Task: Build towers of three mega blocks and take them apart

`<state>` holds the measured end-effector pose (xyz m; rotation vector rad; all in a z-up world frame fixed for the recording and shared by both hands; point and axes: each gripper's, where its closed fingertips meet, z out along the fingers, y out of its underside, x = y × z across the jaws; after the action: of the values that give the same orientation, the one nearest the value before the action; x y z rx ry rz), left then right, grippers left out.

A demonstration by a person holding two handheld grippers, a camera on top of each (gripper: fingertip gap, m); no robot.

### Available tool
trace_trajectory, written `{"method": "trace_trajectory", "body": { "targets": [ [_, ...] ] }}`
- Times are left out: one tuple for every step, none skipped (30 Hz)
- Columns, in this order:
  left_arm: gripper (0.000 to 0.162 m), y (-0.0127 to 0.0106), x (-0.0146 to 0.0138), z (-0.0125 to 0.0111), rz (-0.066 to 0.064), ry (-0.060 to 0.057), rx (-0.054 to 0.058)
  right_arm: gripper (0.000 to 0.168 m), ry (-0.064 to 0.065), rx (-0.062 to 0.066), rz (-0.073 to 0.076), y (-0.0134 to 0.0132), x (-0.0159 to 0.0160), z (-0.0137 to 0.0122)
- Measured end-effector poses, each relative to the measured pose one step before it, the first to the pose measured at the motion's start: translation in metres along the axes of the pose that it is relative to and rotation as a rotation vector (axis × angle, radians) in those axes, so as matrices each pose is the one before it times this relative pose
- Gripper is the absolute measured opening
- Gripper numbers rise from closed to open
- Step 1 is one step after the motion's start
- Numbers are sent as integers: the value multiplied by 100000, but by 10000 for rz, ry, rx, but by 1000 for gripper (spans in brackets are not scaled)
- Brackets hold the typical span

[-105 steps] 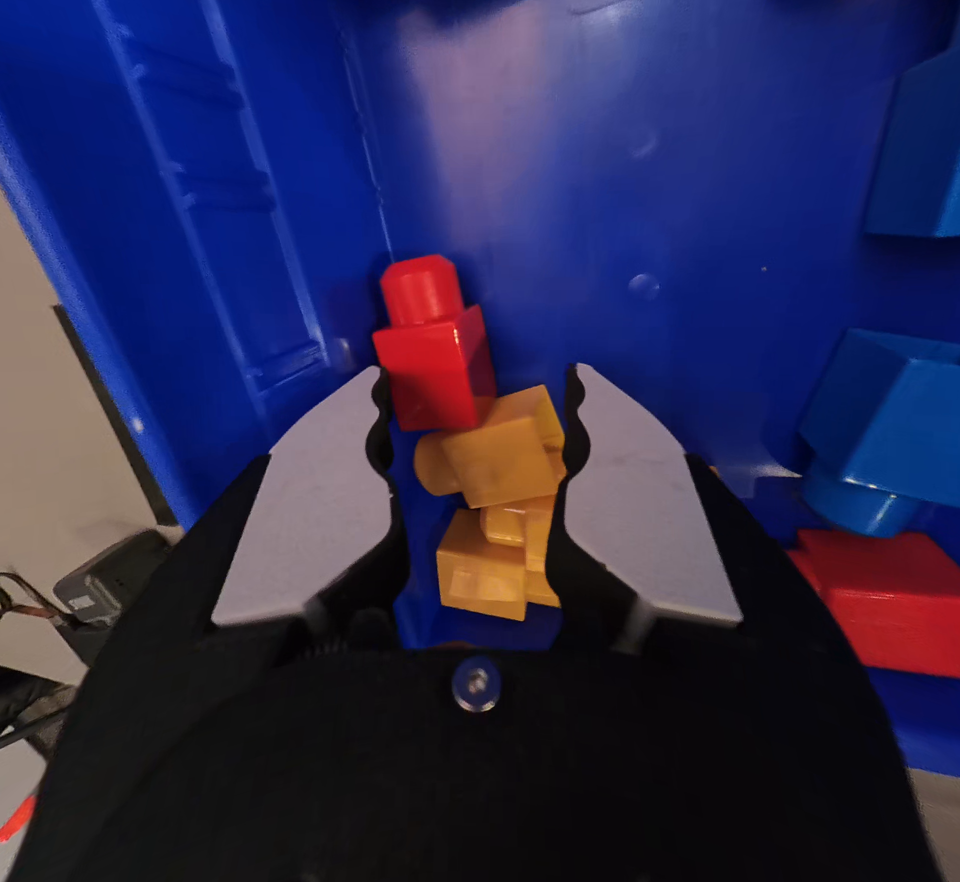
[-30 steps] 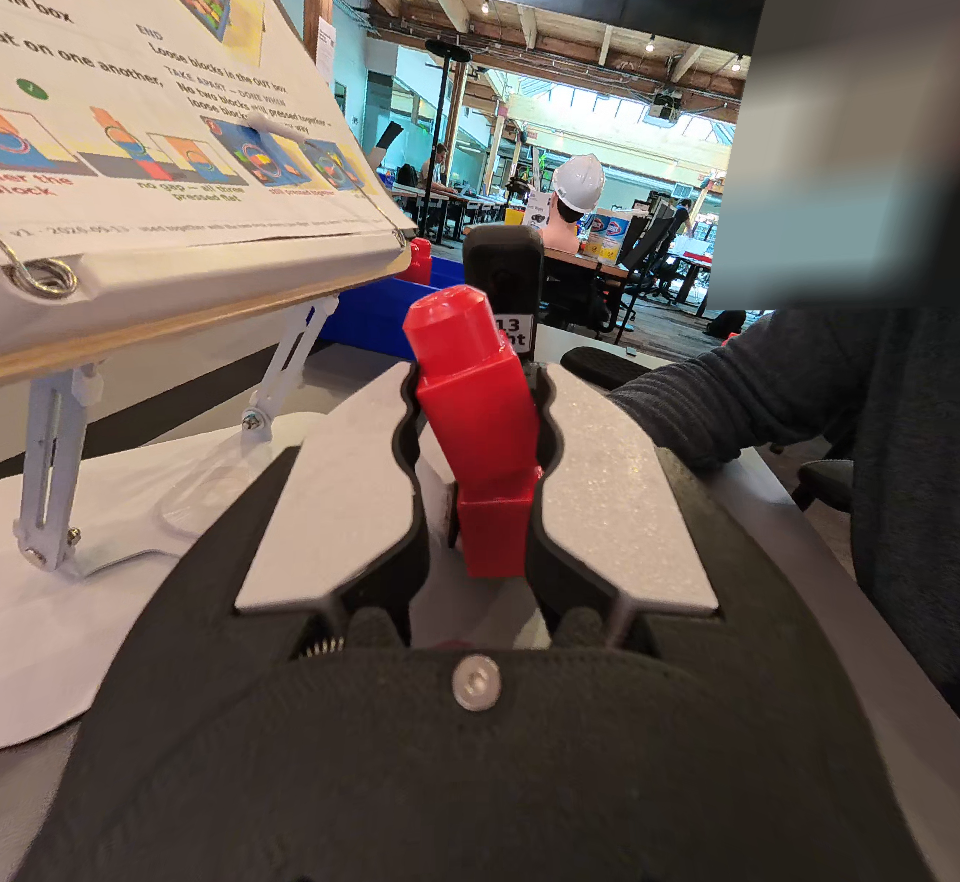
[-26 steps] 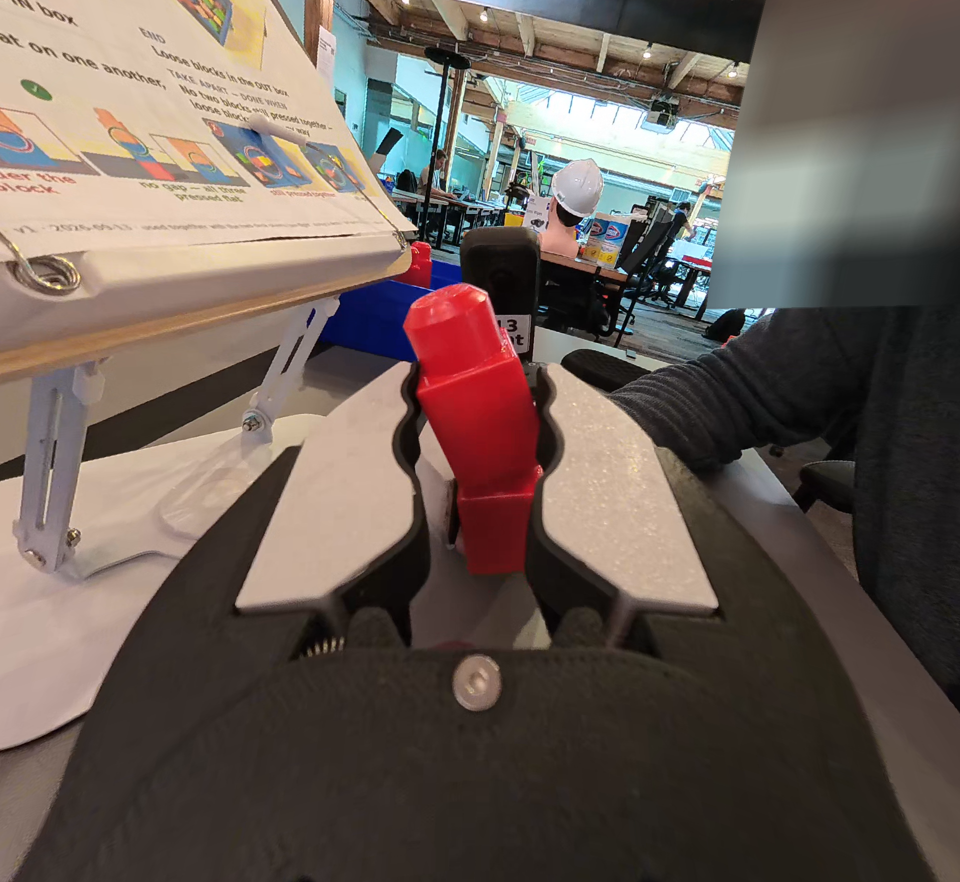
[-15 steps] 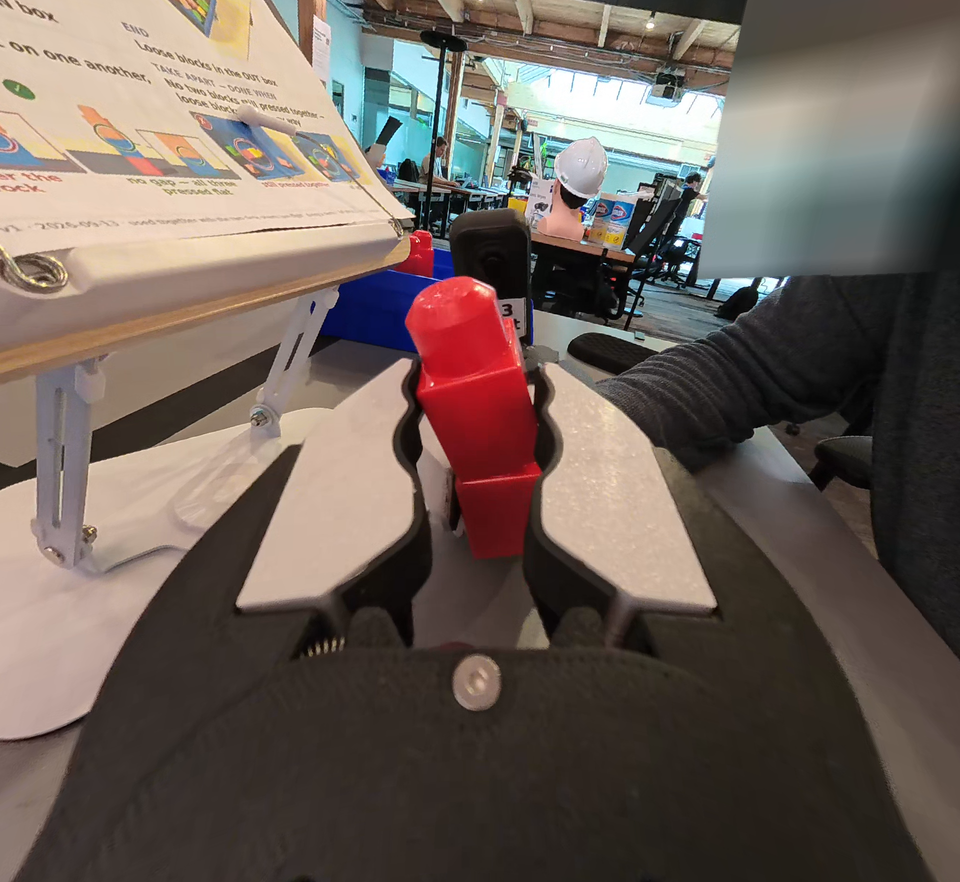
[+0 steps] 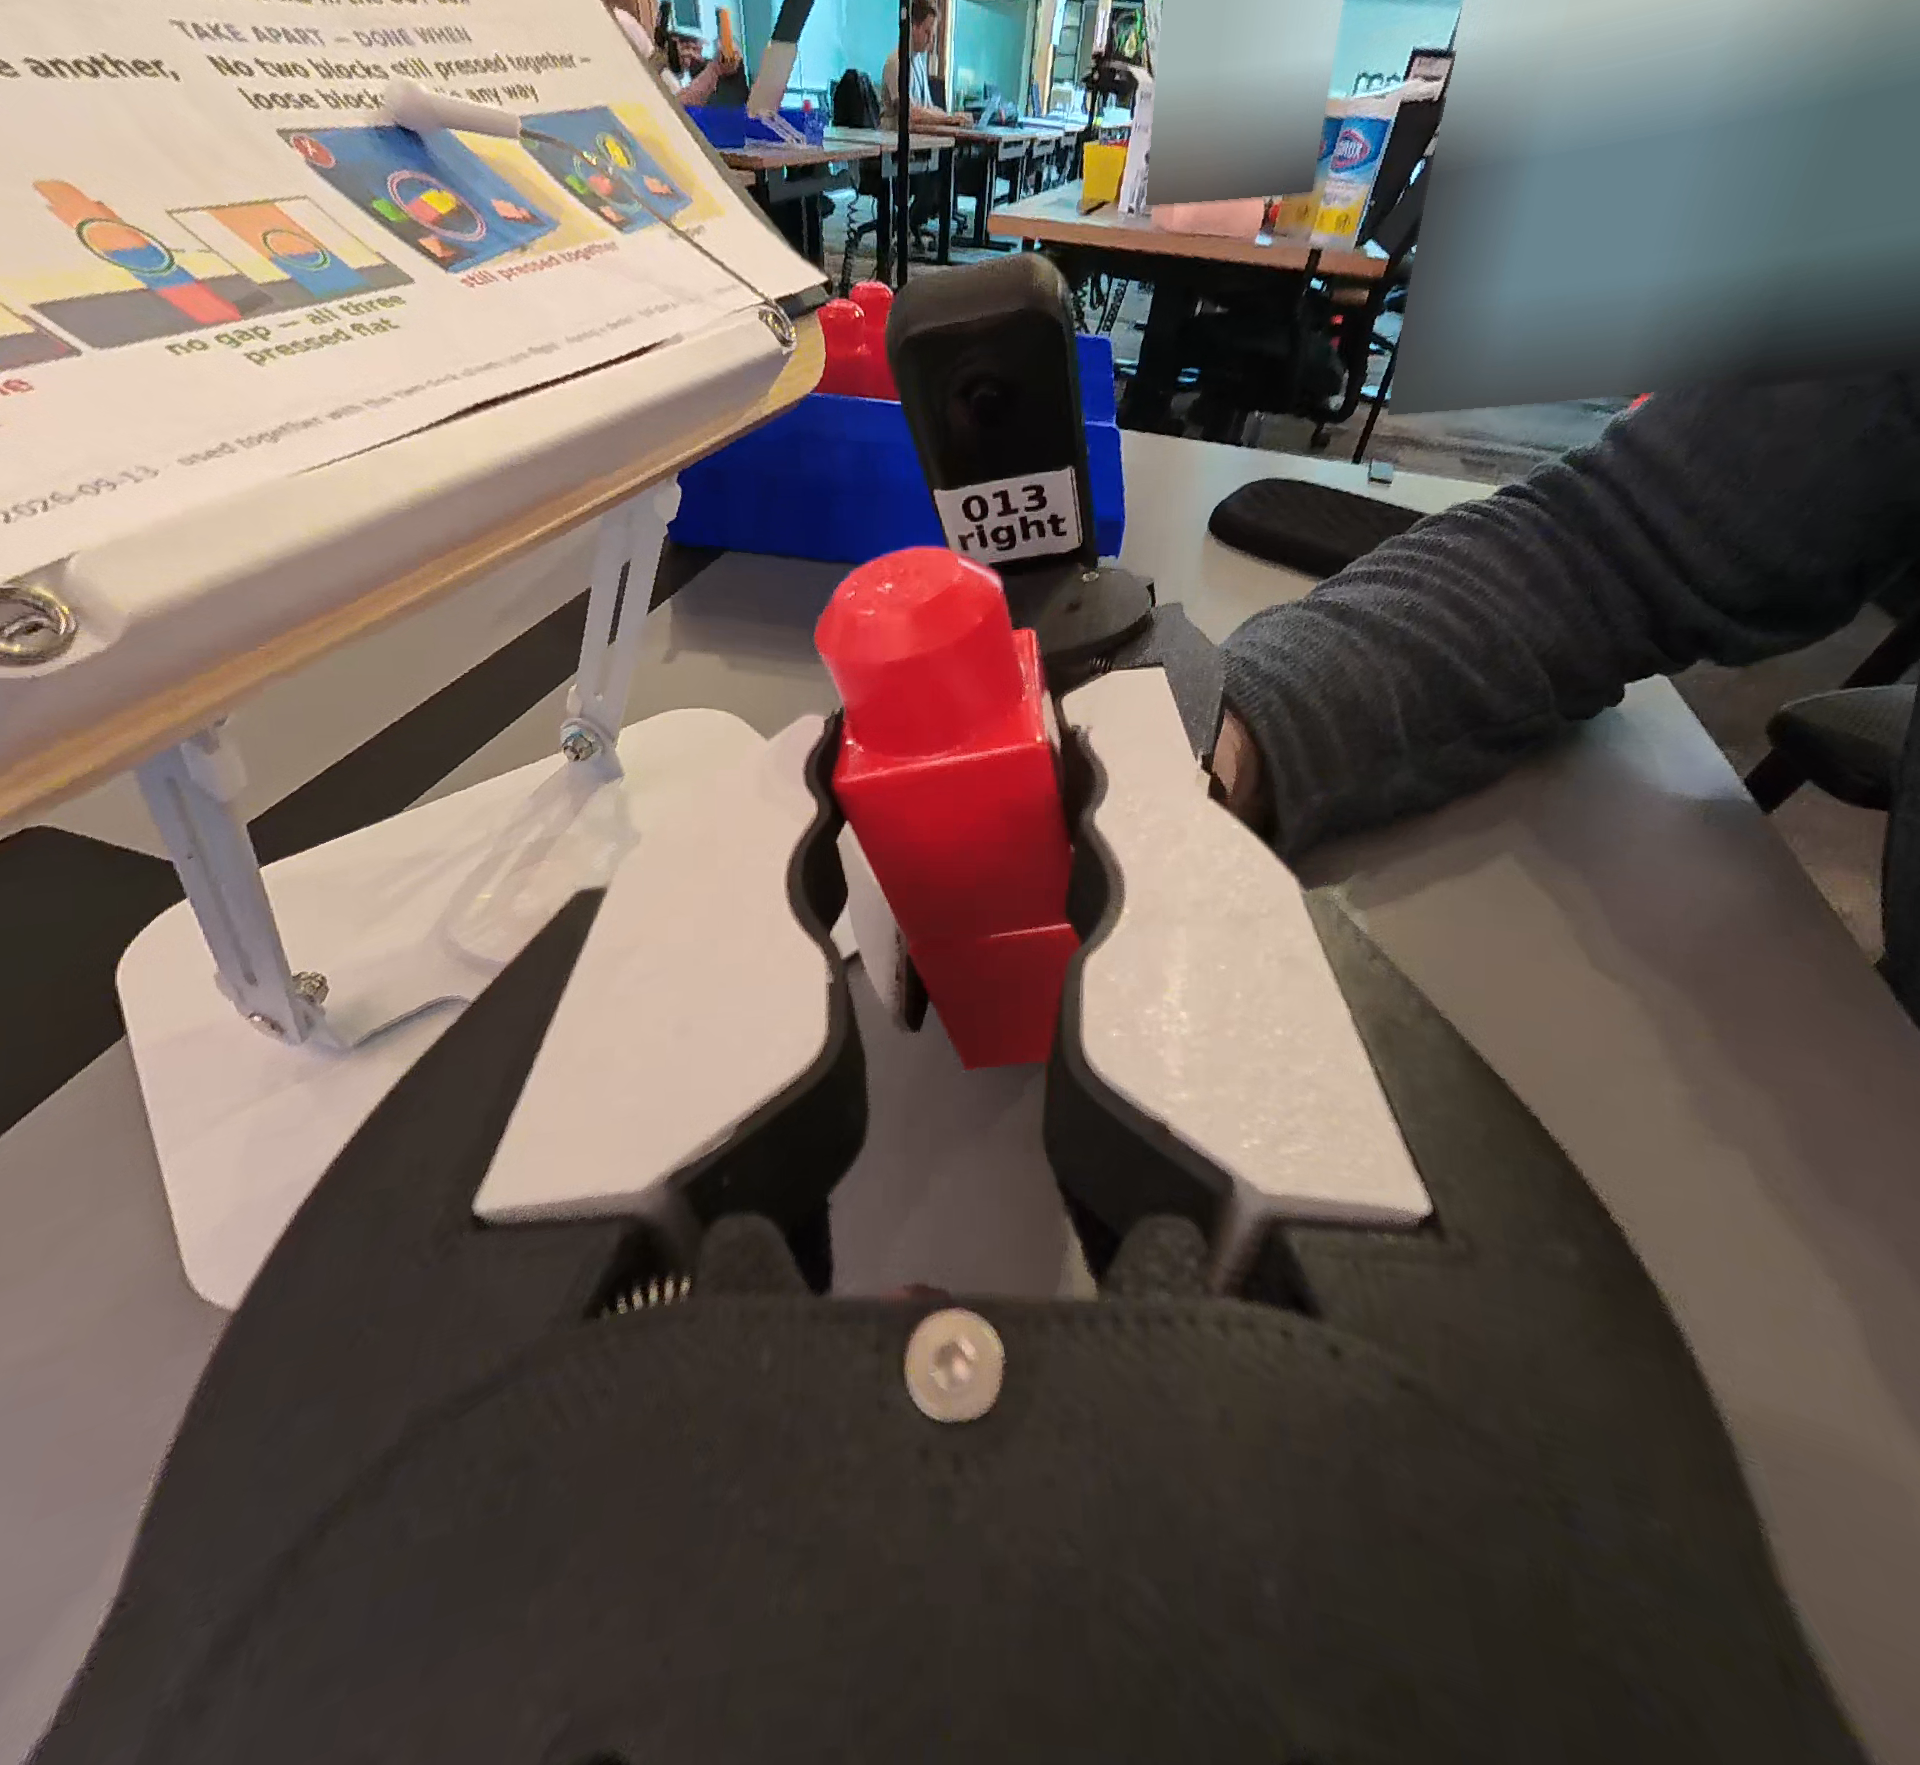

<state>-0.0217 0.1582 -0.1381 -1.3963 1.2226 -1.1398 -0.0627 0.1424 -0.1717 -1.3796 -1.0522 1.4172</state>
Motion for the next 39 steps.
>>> {"method": "trace_trajectory", "body": {
  "targets": [
    [39,36,19,-29,-18,13,-27,35,11,-20,-12,22,1,16],
    [39,54,-18,7,-29,-6,-14,35,6,-19,19,30,16,6],
    [39,79,-24,-9,-9,-9,-58,34,1,-23,19,33,19,13],
    [39,54,49,-31,26,25,-74,35,5,-33,-25,48,-26,36],
    [39,65,64,-29,39,28,-82,35,4,-36,-35,44,-33,45],
    [39,55,48,-34,23,17,-65,35,-14,-28,-15,42,-26,30],
    [39,45,59,-7,-2,36,-37,35,-19,-26,-12,29,-38,22],
    [39,29,56,-7,-8,45,-24,35,-9,-32,-20,43,-38,27],
    [39,51,62,7,17,40,-44,35,-15,-44,-20,57,-46,39],
    [39,47,112,23,25,57,-67,35,-32,-55,-31,75,-69,61],
    [39,52,134,39,34,62,-82,35,-24,-60,-46,78,-79,58],
    [39,35,105,55,19,56,-64,35,-15,-53,-40,77,-70,53],
    [39,50,84,69,15,31,-53,35,-26,-37,-5,50,-38,34],
    [39,3,9,36,22,-7,-26,35,-11,0,6,-3,-10,0],
    [39,0,9,1,-2,5,-9,35,3,1,3,-1,2,0],
    [39,48,6,-13,5,17,-13,35,8,-25,-2,34,3,22],
    [39,35,5,-22,-4,18,-10,35,7,-25,-6,34,4,23],
    [39,20,8,-24,-20,20,12,35,3,-10,-1,13,6,13],
    [39,2,21,12,-13,26,21,35,-5,-10,2,12,-7,13],
    [39,3,5,4,-18,18,13,35,-5,-2,1,3,-6,-1],
    [39,-21,3,1,-5,16,26,35,-1,6,-8,-13,-18,4],
    [39,-21,21,-7,-1,24,28,35,-4,2,-13,2,-16,2],
    [39,-34,40,-8,-8,34,30,35,-13,5,-24,-6,-40,4],
    [39,-78,60,4,3,31,41,35,-26,20,-38,-31,-69,15],
    [39,-97,-5,-21,20,-9,62,35,-29,41,-11,-47,-50,-20],
    [40,-71,-32,-5,-76,13,81,35,-17,58,37,-71,22,-40],
    [39,28,14,15,-248,122,71,35,-1,58,36,-81,40,-51],
    [39,30,77,-14,-263,208,111,35,16,21,-4,-28,22,-15],
    [39,66,38,-6,-149,136,96,35,28,-21,-11,24,13,16],
    [39,12,3,-32,-73,63,122,35,21,-8,2,11,26,14],
    [39,-20,-38,-45,-44,18,103,35,1,9,10,-16,14,-4],
    [40,11,-69,-20,-34,-20,35,35,3,8,10,-6,18,-14],
    [41,2,-22,-9,-33,7,25,35,3,7,6,-11,9,-5],
    [40,47,27,17,-38,38,3,35,19,6,5,-10,31,-6],
    [40,59,-41,19,-21,-22,-20,35,28,10,12,-18,46,-13],
    [40,58,11,13,0,1,-6,35,17,7,19,-9,49,-6],
    [38,23,23,-6,15,-12,-11,35,8,-1,18,-6,27,-1],
    [38,14,-69,-35,13,-91,-42,35,28,21,17,-24,56,-6],
    [38,-16,-6,-10,-31,-30,-43,35,26,37,-12,-43,23,-24]
  ]
}}
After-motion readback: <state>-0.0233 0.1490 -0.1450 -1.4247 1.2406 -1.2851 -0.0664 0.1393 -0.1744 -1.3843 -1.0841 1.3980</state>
